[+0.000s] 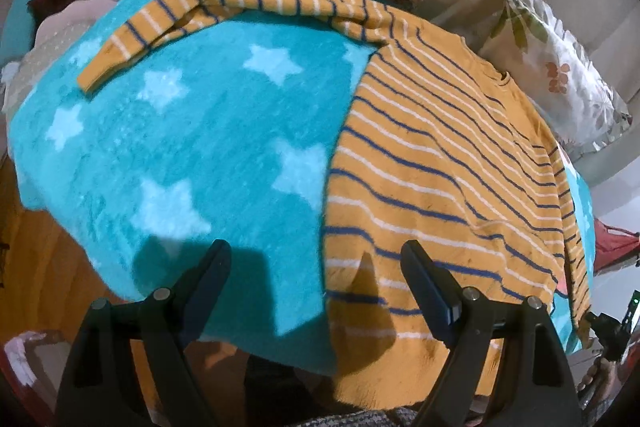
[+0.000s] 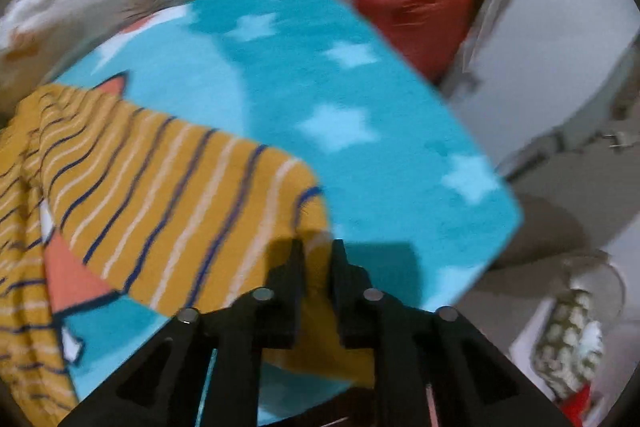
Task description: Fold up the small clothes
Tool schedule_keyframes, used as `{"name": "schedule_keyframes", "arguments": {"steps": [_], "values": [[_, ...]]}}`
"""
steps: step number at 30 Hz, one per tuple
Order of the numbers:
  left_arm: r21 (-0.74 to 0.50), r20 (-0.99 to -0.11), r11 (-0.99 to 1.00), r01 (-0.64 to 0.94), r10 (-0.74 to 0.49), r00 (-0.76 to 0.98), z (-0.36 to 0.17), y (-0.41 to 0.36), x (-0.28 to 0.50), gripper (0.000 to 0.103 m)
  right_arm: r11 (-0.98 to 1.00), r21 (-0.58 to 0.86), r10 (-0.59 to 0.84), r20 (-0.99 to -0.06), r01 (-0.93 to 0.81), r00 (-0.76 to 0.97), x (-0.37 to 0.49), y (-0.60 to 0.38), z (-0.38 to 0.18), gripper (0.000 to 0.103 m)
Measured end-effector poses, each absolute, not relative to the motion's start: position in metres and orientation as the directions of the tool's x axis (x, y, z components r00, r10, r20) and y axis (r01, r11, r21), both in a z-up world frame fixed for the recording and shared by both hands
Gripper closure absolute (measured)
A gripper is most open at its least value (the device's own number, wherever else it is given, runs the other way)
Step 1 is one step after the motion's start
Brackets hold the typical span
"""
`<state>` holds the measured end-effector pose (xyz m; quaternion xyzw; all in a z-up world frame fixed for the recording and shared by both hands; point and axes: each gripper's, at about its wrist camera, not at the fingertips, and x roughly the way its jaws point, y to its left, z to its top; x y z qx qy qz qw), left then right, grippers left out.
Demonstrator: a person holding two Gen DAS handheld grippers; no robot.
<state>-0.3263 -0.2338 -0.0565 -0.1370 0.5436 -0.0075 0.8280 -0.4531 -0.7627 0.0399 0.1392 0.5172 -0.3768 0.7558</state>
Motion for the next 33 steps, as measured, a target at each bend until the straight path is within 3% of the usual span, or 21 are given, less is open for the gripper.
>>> {"name": "schedule_keyframes", "arguments": {"steps": [4, 5, 8, 12, 16, 19, 21, 22, 23, 27, 33], "values": [[-0.28, -0.902, 0.949, -0.142, -0.21, 0.378, -0.07, -0.235, -0.334, 0.018, 0.747, -0.107, -0.386, -0.874, 0.656, 0.297, -0.455, -0.729, 0.062, 0.071], [-0.292, -0.902, 0.946, -0.138, -0.224, 0.369, -0.073, -0.237, -0.335, 0.018, 0.789, -0.031, -0.311, -0.882, 0.613, 0.354, -0.451, -0.715, 0.062, 0.064], [-0.325, -0.9, 0.938, -0.116, -0.269, 0.344, -0.082, -0.247, -0.34, 0.018, 0.871, 0.265, 0.073, -0.902, 0.413, 0.426, -0.435, -0.661, 0.035, 0.059], [-0.327, -0.901, 0.942, -0.071, -0.288, 0.326, -0.088, -0.264, -0.348, 0.018, 0.862, 0.419, 0.305, -0.877, 0.285, 0.371, -0.425, -0.613, -0.001, 0.059], [-0.318, -0.902, 0.946, -0.054, -0.284, 0.325, -0.087, -0.275, -0.351, 0.017, 0.858, 0.458, 0.374, -0.869, 0.235, 0.325, -0.422, -0.588, -0.021, 0.057], [-0.332, -0.9, 0.941, -0.061, -0.297, 0.318, -0.086, -0.278, -0.354, 0.019, 0.883, 0.423, 0.346, -0.88, 0.204, 0.325, -0.413, -0.579, -0.023, 0.051], [-0.294, -0.914, 0.954, -0.061, -0.262, 0.309, -0.084, -0.28, -0.356, 0.053, 0.901, 0.389, 0.316, -0.891, 0.19, 0.326, -0.405, -0.569, -0.029, 0.052], [-0.277, -0.923, 0.959, -0.063, -0.247, 0.295, -0.084, -0.279, -0.355, 0.093, 0.911, 0.369, 0.299, -0.898, 0.182, 0.323, -0.404, -0.566, -0.031, 0.066], [-0.294, -0.925, 0.953, -0.075, -0.263, 0.276, -0.085, -0.276, -0.354, 0.095, 0.92, 0.353, 0.288, -0.905, 0.173, 0.313, -0.403, -0.561, -0.034, 0.092], [-0.332, -0.915, 0.936, -0.119, -0.288, 0.282, -0.071, -0.257, -0.365, 0.095, 0.908, 0.38, 0.311, -0.895, 0.179, 0.321, -0.399, -0.559, -0.038, 0.094], [-0.279, -0.931, 0.953, -0.118, -0.239, 0.274, -0.052, -0.247, -0.392, 0.095, 0.892, 0.424, 0.366, -0.881, 0.156, 0.298, -0.43, -0.58, -0.038, 0.097]]}}
